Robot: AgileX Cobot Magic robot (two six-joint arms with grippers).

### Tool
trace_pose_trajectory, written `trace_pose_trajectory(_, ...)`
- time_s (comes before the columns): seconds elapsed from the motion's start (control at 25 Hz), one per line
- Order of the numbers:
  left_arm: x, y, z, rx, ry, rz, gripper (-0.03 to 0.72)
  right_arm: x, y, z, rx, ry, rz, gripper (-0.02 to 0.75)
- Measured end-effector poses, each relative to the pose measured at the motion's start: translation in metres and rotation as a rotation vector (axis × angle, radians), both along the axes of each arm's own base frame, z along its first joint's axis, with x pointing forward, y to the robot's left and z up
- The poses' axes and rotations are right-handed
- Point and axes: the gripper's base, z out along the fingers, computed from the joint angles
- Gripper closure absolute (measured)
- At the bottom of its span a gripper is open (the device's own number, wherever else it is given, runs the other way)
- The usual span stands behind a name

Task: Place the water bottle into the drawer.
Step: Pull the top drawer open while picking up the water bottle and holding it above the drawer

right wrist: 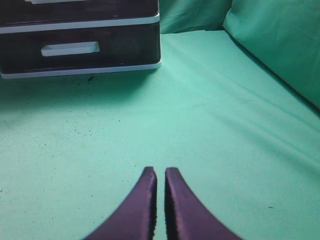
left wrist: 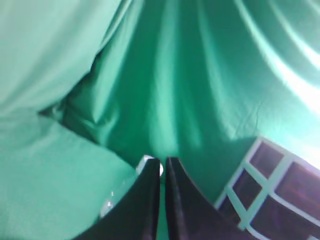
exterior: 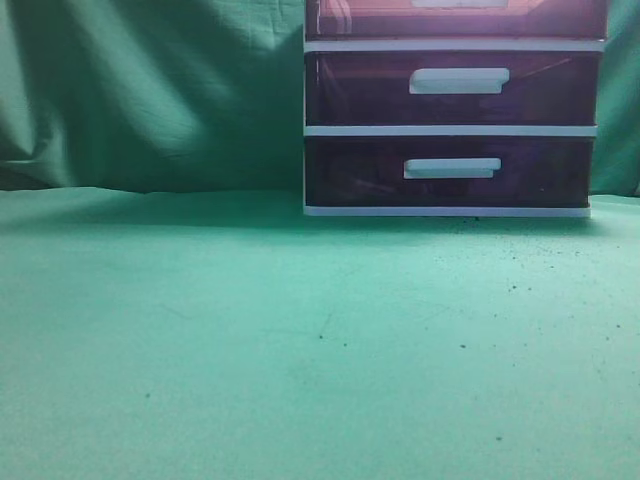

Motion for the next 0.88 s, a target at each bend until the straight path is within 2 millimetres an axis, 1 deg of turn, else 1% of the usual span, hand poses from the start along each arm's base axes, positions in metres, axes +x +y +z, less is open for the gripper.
trace_pose_trajectory(0.08, 0.000, -0.001, 0.003, 0.034, 0.007, -0.006, 0.688, 0.000, 0.000, 0.000, 0.000, 0.000, 0.000, 0.690)
trace_pose_trajectory(0.12, -0.001, -0.004, 0.009, 0.062, 0.028, -0.024, 0.688, 0.000, 0.000, 0.000, 0.000, 0.000, 0.000, 0.690)
trace_pose_trajectory(0.16, -0.001, -0.006, 0.015, 0.107, 0.064, -0.041, 0.688, 0.000, 0.000, 0.000, 0.000, 0.000, 0.000, 0.690)
trace_pose_trajectory(0.24, 0.001, -0.010, 0.033, 0.190, 0.136, -0.065, 0.688, 0.000, 0.000, 0.000, 0.000, 0.000, 0.000, 0.690)
trace_pose_trajectory(0.36, 0.013, -0.012, 0.044, 0.249, 0.301, -0.099, 0.688, 0.000, 0.000, 0.000, 0.000, 0.000, 0.000, 0.690)
trace_pose_trajectory(0.48, 0.028, -0.012, 0.039, 0.240, 0.437, -0.128, 0.688, 0.000, 0.000, 0.000, 0.000, 0.000, 0.000, 0.690)
trace_pose_trajectory(0.56, 0.034, -0.012, 0.036, 0.229, 0.478, -0.135, 0.688, 0.000, 0.000, 0.000, 0.000, 0.000, 0.000, 0.690)
trace_pose_trajectory(0.68, 0.038, -0.011, 0.035, 0.229, 0.487, -0.132, 0.688, 0.000, 0.000, 0.000, 0.000, 0.000, 0.000, 0.690)
trace_pose_trajectory(0.76, 0.043, -0.011, 0.035, 0.279, 0.533, -0.141, 0.688, 0.000, 0.000, 0.000, 0.000, 0.000, 0.000, 0.690)
trace_pose_trajectory(0.8, 0.045, -0.012, 0.035, 0.333, 0.563, -0.148, 0.638, 0.000, 0.000, 0.000, 0.000, 0.000, 0.000, 0.690)
trace_pose_trajectory(0.84, 0.049, -0.012, 0.034, 0.387, 0.603, -0.161, 0.638, 0.000, 0.000, 0.000, 0.000, 0.000, 0.000, 0.690)
trace_pose_trajectory(0.88, 0.052, -0.012, 0.035, 0.431, 0.634, -0.172, 0.596, 0.000, 0.000, 0.000, 0.000, 0.000, 0.000, 0.690)
